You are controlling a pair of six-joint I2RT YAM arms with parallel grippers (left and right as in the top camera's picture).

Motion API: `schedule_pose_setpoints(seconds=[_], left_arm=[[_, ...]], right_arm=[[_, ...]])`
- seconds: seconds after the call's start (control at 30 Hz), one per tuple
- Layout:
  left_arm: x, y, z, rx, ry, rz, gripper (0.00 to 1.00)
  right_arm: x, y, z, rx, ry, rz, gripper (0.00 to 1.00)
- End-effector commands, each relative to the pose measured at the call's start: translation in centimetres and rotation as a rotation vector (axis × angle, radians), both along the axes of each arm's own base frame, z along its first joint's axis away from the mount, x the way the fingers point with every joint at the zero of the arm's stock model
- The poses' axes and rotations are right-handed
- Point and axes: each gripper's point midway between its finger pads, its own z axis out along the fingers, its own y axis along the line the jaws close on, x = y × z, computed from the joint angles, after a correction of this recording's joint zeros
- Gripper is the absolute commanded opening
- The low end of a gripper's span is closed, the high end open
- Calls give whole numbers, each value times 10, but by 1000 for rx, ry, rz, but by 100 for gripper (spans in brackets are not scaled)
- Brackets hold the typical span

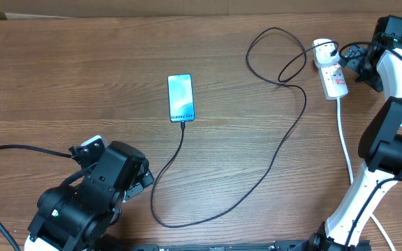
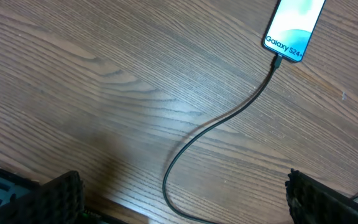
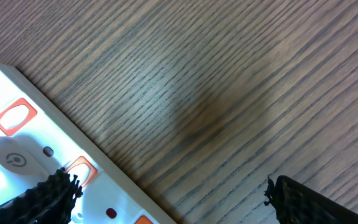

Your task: Plug charger to phone and switch on socket

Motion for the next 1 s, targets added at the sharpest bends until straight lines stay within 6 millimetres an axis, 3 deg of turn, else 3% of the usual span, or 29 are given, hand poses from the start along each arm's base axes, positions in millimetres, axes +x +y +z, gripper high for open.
schedule_pose_setpoints(seconds=[0.0, 0.2, 0.97], left_arm=[[1, 3, -1, 9, -10, 22, 99], [1, 3, -1, 9, -10, 22, 100], [1, 3, -1, 9, -10, 22, 100]], right_arm=[[0, -1, -6, -6, 8, -3, 100], [8, 9, -5, 54, -32, 26, 100], [4, 8, -16, 44, -15, 20, 100]])
